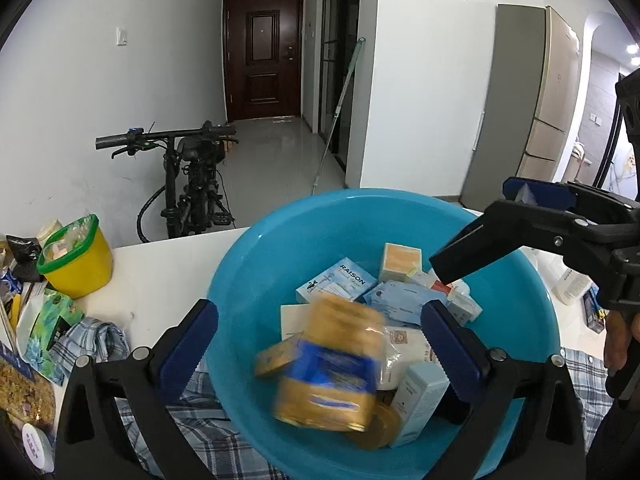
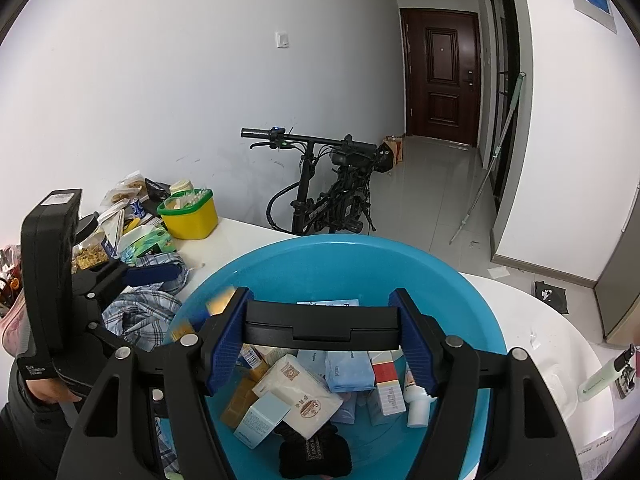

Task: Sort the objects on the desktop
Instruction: 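Open the left gripper to drop the Liqun box into the basin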

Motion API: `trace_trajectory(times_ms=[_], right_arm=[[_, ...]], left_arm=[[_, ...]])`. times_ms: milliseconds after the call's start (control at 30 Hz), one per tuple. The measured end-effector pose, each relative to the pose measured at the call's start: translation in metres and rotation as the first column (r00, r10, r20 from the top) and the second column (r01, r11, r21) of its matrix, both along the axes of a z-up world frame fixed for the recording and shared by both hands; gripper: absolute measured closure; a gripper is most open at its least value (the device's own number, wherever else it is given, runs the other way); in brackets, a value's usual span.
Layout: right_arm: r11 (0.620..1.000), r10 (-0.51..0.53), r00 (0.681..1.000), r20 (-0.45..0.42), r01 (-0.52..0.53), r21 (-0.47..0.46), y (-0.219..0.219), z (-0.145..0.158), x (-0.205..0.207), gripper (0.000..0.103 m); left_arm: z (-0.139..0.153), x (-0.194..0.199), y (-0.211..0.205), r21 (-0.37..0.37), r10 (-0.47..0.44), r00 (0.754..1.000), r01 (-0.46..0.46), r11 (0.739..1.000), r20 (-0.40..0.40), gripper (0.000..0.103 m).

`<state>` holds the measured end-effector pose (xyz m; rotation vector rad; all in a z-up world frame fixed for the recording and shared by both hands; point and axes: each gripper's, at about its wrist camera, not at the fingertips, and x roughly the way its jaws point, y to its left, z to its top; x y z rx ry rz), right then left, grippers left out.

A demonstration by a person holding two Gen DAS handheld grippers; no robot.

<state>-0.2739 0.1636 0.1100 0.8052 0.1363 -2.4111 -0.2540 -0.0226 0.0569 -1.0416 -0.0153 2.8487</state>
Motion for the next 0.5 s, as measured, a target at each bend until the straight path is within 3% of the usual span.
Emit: trace_trajectory(times_ms=[500], right_arm=[[1.0, 0.006, 1.0, 0.004, -0.006, 0.007, -0.0034, -0.0014, 0.0014, 0.034]], left_arm=[[0.0015, -0.0005, 0.0, -0.006, 0.018, 1.0, -0.018, 1.0, 0.016, 0.0]])
